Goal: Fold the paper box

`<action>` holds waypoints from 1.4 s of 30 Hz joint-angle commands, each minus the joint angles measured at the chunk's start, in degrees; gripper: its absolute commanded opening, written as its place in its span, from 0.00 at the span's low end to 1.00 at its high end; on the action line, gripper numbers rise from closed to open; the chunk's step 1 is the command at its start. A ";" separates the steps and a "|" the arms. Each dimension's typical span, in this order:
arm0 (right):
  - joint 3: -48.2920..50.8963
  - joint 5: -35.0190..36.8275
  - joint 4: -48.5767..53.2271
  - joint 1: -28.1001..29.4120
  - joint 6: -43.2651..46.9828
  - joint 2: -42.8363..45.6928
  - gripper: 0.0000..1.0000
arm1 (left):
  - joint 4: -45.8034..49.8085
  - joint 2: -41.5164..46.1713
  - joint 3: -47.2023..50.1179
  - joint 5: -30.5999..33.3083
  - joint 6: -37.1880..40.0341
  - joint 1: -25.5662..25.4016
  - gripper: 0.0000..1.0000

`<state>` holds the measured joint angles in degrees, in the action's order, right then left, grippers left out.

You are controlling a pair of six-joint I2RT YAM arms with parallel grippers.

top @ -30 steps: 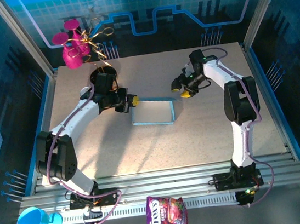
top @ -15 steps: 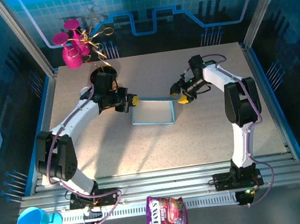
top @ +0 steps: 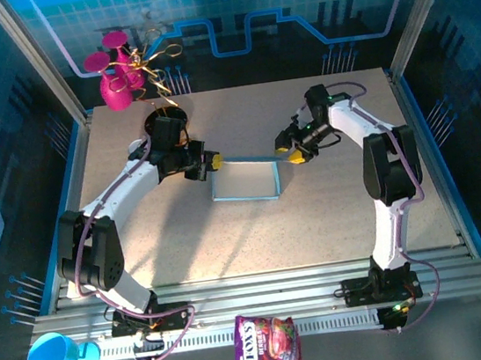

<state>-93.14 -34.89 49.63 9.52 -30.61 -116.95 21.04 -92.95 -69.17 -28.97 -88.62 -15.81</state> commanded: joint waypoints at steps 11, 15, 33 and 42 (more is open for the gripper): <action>-2.64 -1.73 0.94 2.09 -0.29 0.06 0.55 | -0.38 -0.31 1.05 -0.87 -0.94 0.34 0.00; -1.03 -1.75 0.84 2.13 -0.38 1.21 0.55 | -0.51 -0.55 1.12 -0.74 -1.03 0.34 0.00; 4.53 -6.04 -5.17 3.59 -5.48 3.78 0.53 | -1.79 -0.48 1.68 -1.03 -1.73 0.17 0.00; 3.36 -7.04 -4.75 3.75 -6.33 4.17 0.41 | -1.88 -0.22 1.76 -1.04 -1.84 0.08 0.00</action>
<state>-89.08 -38.17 44.31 12.10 -36.21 -115.28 19.09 -92.95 -68.18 -29.43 -90.11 -15.79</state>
